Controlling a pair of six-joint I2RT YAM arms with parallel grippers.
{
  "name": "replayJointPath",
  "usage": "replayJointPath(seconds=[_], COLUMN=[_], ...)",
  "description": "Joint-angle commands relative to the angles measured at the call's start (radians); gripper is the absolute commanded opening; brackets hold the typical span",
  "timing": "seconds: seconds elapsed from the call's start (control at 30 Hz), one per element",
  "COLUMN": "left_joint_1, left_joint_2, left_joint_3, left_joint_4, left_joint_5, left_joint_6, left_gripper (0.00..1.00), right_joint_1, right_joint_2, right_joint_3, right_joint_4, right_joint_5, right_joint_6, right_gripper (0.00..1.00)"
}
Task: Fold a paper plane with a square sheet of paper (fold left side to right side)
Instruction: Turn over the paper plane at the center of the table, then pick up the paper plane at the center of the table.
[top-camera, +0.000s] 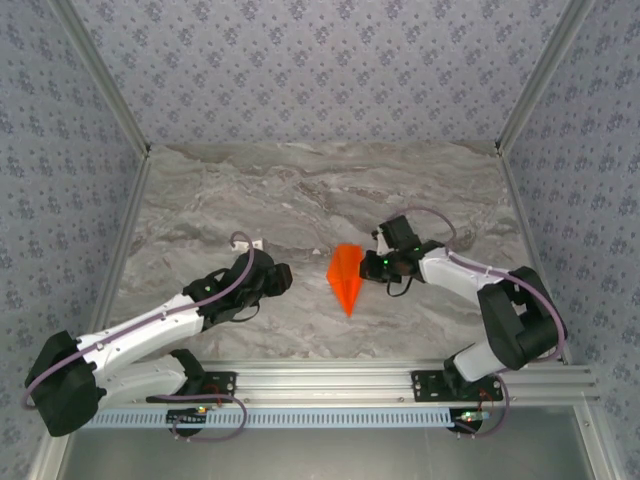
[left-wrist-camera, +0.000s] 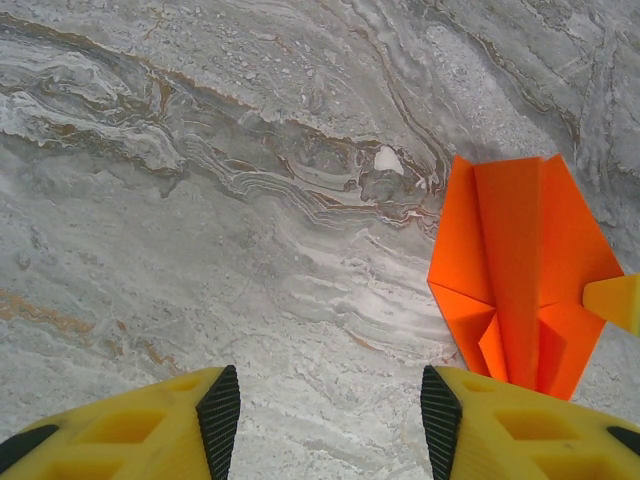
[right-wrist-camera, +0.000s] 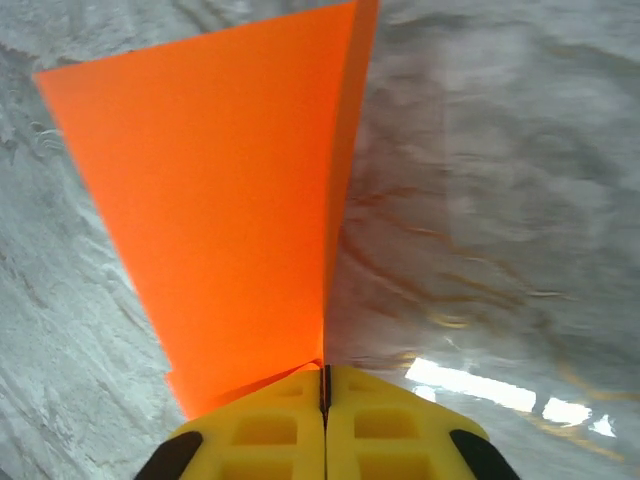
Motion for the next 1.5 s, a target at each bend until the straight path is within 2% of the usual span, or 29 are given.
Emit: replayJointPath(seconds=[0.0,0.13,0.23,0.3,0.4,0.5,0.67,1.0,1.23,1.47], left_joint_1=[0.004,0.003,0.004,0.003,0.004,0.004,0.003,0.003,0.003,0.004], left_joint_2=[-0.009,-0.004,-0.003,-0.003,-0.007,-0.016,-0.086,-0.324,-0.447,-0.481], left_joint_3=[0.010,0.024,0.033,0.040,0.040,0.029,-0.022,-0.129,-0.187,-0.173], left_joint_4=[-0.018,-0.034,-0.044,-0.050,-0.055,-0.053,-0.058,-0.166,-0.189,-0.260], left_joint_5=[-0.024,-0.026,-0.033,-0.043,-0.058,-0.073,-0.114,-0.196,-0.223,-0.240], left_joint_6=[0.001,0.008,0.018,0.024,0.025,0.012,-0.014,-0.056,-0.078,-0.055], left_gripper=[0.53,0.54,0.54,0.54,0.55,0.56,0.57,0.63,0.65,0.67], right_joint_1=[-0.067,-0.138,-0.135,-0.116,-0.027,0.119,0.297,0.454,0.508,0.521], right_joint_2=[0.016,-0.029,-0.082,-0.116,-0.172,-0.181,-0.053,0.226,0.366,0.442], right_joint_3=[-0.045,-0.024,0.032,0.063,0.110,0.178,0.306,0.514,0.611,0.642], right_joint_4=[0.006,-0.139,-0.261,-0.316,-0.364,-0.406,-0.485,-0.630,-0.704,-0.732], right_joint_5=[-0.117,0.032,0.137,0.158,0.207,0.288,0.379,0.554,0.634,0.683], right_joint_6=[-0.097,-0.155,-0.188,-0.189,-0.176,-0.151,-0.107,-0.086,-0.089,-0.087], right_gripper=[0.15,0.29,0.41,0.43,0.47,0.54,0.60,0.73,0.76,0.76])
